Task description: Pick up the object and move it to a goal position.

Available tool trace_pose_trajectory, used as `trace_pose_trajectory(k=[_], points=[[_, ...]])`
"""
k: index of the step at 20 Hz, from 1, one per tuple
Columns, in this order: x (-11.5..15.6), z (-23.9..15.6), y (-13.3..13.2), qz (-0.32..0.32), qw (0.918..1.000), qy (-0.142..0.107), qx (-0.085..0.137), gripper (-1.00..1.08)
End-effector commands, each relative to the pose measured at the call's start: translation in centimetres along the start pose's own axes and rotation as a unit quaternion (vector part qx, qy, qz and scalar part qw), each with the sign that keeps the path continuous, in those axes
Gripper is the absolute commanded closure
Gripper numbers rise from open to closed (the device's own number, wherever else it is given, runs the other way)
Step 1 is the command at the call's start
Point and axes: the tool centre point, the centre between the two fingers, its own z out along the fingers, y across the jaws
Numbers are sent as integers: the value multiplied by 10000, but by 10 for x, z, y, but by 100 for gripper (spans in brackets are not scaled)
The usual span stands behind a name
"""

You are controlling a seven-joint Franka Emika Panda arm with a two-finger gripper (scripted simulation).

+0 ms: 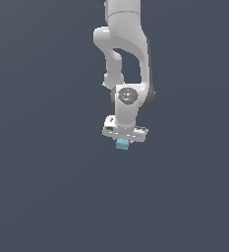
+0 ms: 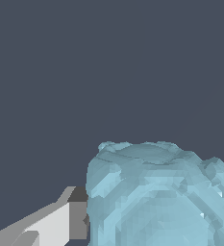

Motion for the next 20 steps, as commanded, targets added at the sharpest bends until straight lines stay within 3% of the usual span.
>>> trace_pose_trajectory(k=[1,20], points=[[5,-12,9,5,10000,7,1,108],[68,-174,140,6,10000,4,7,108]])
